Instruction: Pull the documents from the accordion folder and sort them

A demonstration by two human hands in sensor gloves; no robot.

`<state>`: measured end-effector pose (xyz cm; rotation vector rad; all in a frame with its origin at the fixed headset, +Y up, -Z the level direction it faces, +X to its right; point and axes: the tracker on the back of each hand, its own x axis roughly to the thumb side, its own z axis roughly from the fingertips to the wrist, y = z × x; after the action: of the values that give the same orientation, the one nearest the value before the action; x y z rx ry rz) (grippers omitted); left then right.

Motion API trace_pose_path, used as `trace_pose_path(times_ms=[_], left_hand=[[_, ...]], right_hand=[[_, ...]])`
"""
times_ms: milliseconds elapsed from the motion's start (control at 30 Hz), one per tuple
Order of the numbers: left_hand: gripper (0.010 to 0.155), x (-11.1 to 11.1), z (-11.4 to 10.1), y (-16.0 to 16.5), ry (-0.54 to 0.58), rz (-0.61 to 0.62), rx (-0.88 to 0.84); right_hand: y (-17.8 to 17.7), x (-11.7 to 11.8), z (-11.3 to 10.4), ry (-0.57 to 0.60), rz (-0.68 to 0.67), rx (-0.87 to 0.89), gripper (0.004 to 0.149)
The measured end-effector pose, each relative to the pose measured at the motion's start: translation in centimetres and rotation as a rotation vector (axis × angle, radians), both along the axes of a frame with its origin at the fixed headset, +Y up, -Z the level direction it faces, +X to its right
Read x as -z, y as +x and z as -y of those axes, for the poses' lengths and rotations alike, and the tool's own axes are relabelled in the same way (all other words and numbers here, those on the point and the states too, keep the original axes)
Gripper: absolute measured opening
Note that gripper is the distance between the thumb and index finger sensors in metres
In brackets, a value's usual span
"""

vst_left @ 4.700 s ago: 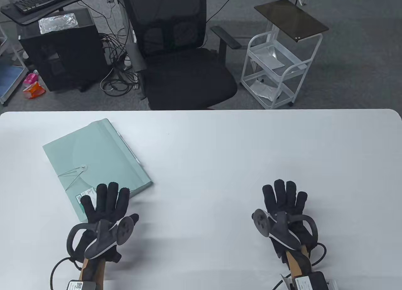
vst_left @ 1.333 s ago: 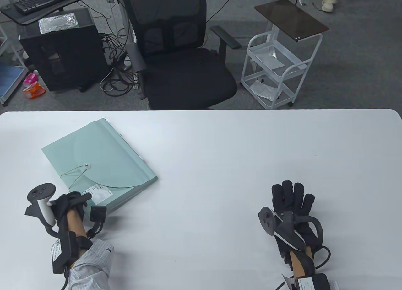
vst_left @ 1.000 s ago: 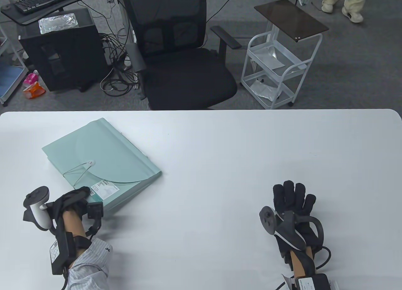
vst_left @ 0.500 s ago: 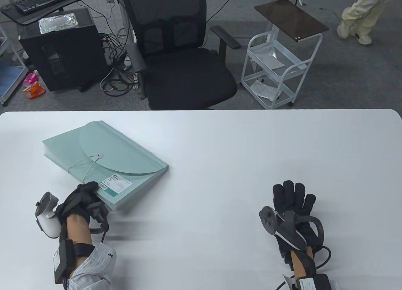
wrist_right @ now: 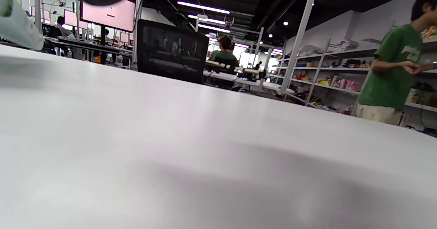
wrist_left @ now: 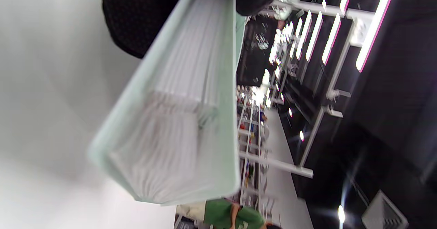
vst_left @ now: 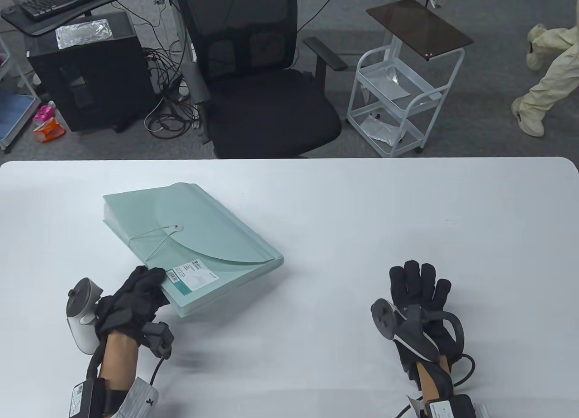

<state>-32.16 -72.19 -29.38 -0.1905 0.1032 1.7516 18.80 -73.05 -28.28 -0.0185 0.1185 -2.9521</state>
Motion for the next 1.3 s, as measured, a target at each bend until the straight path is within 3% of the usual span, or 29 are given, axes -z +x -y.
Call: trace_pose_path(times_ms=[300, 500, 733, 967, 1200, 1300], left_hand=[[0.059, -0.4, -1.0, 6.4, 0.044, 0.291, 0.077], [0.059, -0.8, 0.2, 9.6, 0.001, 0.457, 0.164], [0.060, -0.8, 1.8, 10.8, -0.073, 0.546, 0.236], [0.065, -0.4, 2.7, 11.2, -0.146, 0.700, 0.655], [0.067, -0.1, 3.6, 11.2, -0.237, 0.766, 0.830], [0.064, -0.1, 3.1, 11.1, -0.205, 0.742, 0.928]], right_hand=[[1.0, 0.1, -0.5, 0.032, 0.052, 0.033, 0.083], [1.1, 0.1, -0.6, 0.028, 0.062, 0.042, 0.083], [1.0, 0.1, -0.5, 0.019, 0.056, 0.035, 0.083], [0.8, 0.1, -0.3, 0.001, 0.050, 0.027, 0.084], [0.7, 0.1, -0.3, -0.008, 0.045, 0.015, 0.083], [0.4, 0.1, -0.2, -0.015, 0.037, 0.003, 0.083]])
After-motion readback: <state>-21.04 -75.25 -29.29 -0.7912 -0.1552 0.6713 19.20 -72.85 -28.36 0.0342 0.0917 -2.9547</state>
